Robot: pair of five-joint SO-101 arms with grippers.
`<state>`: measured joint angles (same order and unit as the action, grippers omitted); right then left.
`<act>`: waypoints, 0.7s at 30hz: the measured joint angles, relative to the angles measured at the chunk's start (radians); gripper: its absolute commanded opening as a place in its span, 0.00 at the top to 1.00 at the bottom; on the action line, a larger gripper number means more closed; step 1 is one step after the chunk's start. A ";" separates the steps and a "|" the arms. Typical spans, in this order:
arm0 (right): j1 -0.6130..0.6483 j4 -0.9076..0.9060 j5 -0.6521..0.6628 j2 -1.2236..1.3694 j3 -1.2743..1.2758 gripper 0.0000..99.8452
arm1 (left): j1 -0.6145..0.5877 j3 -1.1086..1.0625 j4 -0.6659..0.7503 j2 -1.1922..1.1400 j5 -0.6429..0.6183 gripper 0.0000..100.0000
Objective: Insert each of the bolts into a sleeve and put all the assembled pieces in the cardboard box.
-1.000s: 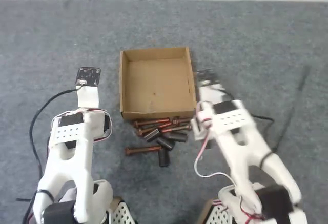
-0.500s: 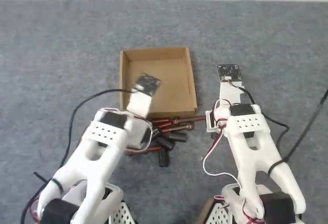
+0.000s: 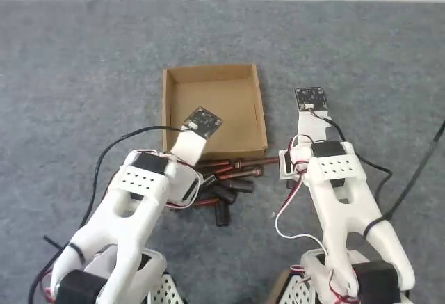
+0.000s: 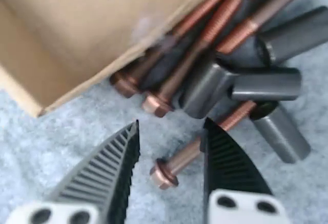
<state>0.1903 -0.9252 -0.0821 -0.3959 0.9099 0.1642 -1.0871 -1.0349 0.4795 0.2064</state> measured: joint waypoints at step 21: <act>0.000 0.000 0.000 0.000 0.000 0.99 | -0.100 -0.028 -0.051 0.035 0.187 0.82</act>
<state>0.1903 -0.9252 -0.0821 -0.3959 0.9099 0.0644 -1.1147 -1.0856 0.5148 0.3936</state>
